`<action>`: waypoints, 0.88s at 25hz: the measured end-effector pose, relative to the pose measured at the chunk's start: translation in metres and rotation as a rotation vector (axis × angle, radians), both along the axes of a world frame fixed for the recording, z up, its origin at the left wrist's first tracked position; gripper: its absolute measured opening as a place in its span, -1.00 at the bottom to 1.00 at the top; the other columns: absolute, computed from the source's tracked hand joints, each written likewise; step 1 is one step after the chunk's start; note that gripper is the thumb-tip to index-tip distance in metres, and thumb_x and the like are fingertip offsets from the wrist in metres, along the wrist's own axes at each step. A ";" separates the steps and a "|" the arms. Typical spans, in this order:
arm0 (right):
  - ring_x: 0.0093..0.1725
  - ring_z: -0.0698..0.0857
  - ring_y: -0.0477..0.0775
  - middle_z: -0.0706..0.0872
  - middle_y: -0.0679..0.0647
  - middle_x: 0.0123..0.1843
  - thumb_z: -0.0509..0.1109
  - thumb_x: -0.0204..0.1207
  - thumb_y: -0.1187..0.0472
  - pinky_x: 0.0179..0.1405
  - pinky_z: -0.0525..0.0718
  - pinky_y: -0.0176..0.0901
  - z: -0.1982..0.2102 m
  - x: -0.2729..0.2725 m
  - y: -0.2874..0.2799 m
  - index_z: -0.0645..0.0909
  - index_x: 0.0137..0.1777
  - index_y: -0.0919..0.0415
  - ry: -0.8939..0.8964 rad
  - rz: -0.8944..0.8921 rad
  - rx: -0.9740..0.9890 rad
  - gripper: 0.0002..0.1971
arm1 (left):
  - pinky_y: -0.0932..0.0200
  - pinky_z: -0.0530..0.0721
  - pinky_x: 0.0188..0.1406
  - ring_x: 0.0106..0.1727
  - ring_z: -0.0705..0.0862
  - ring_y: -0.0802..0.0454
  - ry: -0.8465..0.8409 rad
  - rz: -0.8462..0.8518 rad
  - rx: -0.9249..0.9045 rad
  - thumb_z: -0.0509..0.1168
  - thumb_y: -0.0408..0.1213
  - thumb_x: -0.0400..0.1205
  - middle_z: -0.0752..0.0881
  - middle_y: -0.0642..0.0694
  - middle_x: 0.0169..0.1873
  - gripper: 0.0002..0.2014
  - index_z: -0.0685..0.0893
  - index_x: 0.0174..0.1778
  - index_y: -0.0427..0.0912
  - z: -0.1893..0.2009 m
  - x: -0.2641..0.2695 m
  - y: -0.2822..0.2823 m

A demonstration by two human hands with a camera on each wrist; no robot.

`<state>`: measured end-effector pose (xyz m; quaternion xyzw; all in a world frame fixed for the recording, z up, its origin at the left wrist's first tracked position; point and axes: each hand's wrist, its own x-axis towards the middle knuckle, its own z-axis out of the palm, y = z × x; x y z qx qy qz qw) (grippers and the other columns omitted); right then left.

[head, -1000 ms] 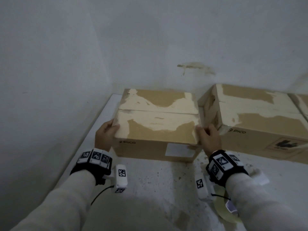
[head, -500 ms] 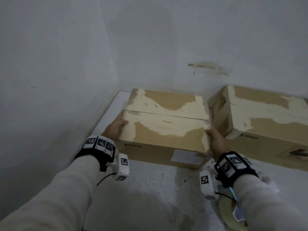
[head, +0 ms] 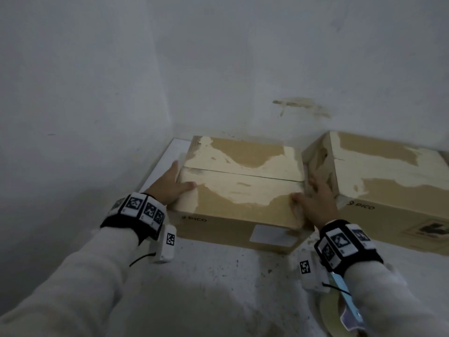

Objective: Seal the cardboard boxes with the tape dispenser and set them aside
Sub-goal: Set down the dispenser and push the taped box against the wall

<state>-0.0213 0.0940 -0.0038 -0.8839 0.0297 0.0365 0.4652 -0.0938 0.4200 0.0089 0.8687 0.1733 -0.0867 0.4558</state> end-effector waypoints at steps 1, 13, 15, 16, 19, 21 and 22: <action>0.41 0.50 0.25 0.53 0.15 0.43 0.40 0.39 0.19 0.35 0.51 0.14 0.008 0.000 0.008 0.37 0.51 0.13 -0.122 0.032 -0.171 -0.36 | -0.06 0.31 0.53 0.59 0.28 -0.14 -0.056 -0.018 0.203 0.30 -0.13 0.62 0.24 -0.11 0.60 -0.25 0.04 0.64 -0.15 0.004 0.002 -0.007; 0.69 -0.18 0.05 -0.21 0.00 0.72 -0.29 0.50 -0.37 0.62 -0.11 0.27 -0.001 -0.009 0.092 -0.19 0.66 0.10 -0.156 0.676 -0.892 -0.19 | -0.16 -0.17 0.67 0.70 -0.18 0.04 -0.041 -0.427 0.762 -0.20 0.40 0.54 -0.15 0.00 0.68 -0.12 -0.13 0.68 -0.10 -0.014 0.027 -0.070; 0.69 -0.17 0.07 -0.21 0.01 0.72 -0.25 0.49 -0.41 0.61 -0.11 0.25 0.000 -0.002 0.061 -0.16 0.66 0.09 -0.118 0.567 -0.861 -0.16 | -0.17 -0.14 0.66 0.70 -0.18 0.02 -0.011 -0.355 0.775 -0.19 0.43 0.53 -0.17 -0.01 0.68 -0.11 -0.11 0.68 -0.06 -0.013 0.025 -0.047; 0.69 -0.19 0.07 -0.23 0.03 0.71 -0.21 0.50 -0.41 0.62 -0.12 0.24 0.001 0.002 0.044 -0.17 0.66 0.08 -0.080 0.513 -0.843 -0.16 | -0.17 -0.12 0.65 0.70 -0.18 0.02 -0.003 -0.330 0.753 -0.17 0.44 0.52 -0.17 -0.02 0.68 -0.10 -0.10 0.68 -0.04 -0.013 0.023 -0.036; 0.69 -0.20 0.03 -0.25 0.03 0.71 -0.16 0.51 -0.40 0.65 -0.08 0.22 0.002 0.007 0.017 -0.21 0.66 0.08 -0.043 0.447 -0.793 -0.16 | -0.08 -0.05 0.66 0.69 -0.18 0.03 -0.042 -0.303 0.663 -0.06 0.37 0.57 -0.16 -0.04 0.68 -0.15 -0.05 0.68 -0.07 -0.013 0.015 -0.025; 0.69 -0.19 0.02 -0.23 0.04 0.71 -0.12 0.52 -0.38 0.66 -0.03 0.17 -0.001 0.007 0.016 -0.19 0.66 0.09 -0.057 0.450 -0.732 -0.17 | 0.00 -0.05 0.65 0.69 -0.19 0.07 -0.087 -0.273 0.579 0.03 0.27 0.62 -0.14 -0.01 0.68 -0.21 -0.02 0.68 -0.08 -0.015 0.016 -0.026; 0.69 -0.19 0.01 -0.22 0.04 0.72 -0.09 0.53 -0.37 0.66 -0.02 0.14 -0.002 0.008 0.018 -0.16 0.66 0.09 -0.062 0.452 -0.698 -0.17 | -0.01 -0.06 0.65 0.69 -0.18 0.09 -0.099 -0.257 0.543 0.05 0.25 0.62 -0.13 0.00 0.68 -0.21 0.00 0.68 -0.08 -0.015 0.016 -0.025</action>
